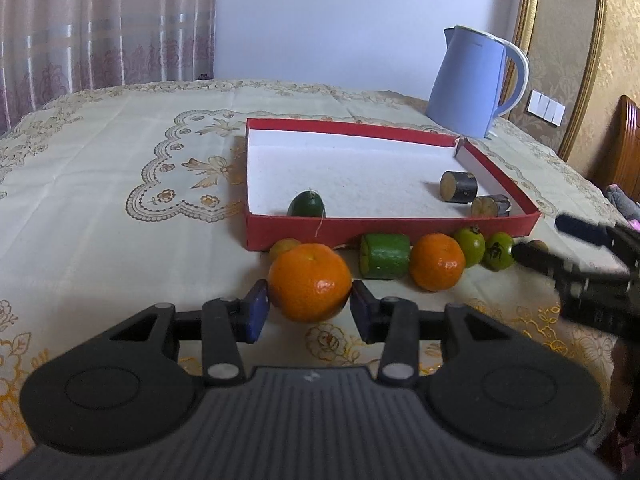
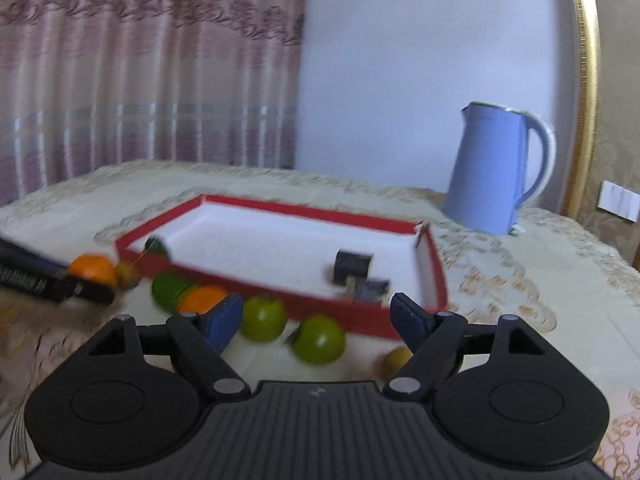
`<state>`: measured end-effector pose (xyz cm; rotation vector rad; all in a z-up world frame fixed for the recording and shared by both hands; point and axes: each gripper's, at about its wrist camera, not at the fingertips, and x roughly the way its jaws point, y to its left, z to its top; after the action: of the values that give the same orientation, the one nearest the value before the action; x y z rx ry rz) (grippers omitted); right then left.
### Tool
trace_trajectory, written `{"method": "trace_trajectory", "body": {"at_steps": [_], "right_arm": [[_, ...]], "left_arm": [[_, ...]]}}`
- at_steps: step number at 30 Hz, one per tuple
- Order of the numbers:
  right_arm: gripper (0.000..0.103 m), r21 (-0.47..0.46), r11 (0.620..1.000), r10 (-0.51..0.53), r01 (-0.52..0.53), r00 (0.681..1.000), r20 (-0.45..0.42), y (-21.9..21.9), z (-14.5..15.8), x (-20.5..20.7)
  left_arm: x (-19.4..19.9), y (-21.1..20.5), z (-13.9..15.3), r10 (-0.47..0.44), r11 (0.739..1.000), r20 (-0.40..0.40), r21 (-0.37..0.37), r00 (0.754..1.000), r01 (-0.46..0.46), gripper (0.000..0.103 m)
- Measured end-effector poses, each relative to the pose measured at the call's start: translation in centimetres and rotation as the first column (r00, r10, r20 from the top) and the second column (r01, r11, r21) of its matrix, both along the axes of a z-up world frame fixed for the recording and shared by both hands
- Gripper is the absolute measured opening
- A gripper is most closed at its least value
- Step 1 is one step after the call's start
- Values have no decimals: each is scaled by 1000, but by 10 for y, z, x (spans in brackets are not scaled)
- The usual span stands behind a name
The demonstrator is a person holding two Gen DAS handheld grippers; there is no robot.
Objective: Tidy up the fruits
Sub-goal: 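Lower the dark piece into the red tray and open the right tool, then carry the tangerine into the red tray and open the left tool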
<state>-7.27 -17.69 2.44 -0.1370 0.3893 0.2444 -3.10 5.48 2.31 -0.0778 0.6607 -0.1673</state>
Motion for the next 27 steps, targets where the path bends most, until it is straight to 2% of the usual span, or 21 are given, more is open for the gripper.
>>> {"method": "trace_trajectory", "body": {"at_steps": [5,10,13,16,27], "right_arm": [[81,-8,1000,17,-18,998,-66,2,-18,5],[81,28,999,31,-28,995,-98,-3,-20,8],[81,18,998,66,-65,990,-127,0,-22,9],[85,14,997,72,-71,990,-124,1,-22,7],[86,33,999,35,-31,989,-145,-5,-22,12]], "left_arm": [[1,-4,2,-3,1000,-5,-2,1000,3,40],[7,-6,6,-6,1000,-5,-10,1000,6,40],[12,-8,11,-10,1000,4,-7,1000,10,40],[17,-12,19,-16,1000,24,4,1000,16,40],[69,-28,29,-9,1000,33,23,999,9,40]]}}
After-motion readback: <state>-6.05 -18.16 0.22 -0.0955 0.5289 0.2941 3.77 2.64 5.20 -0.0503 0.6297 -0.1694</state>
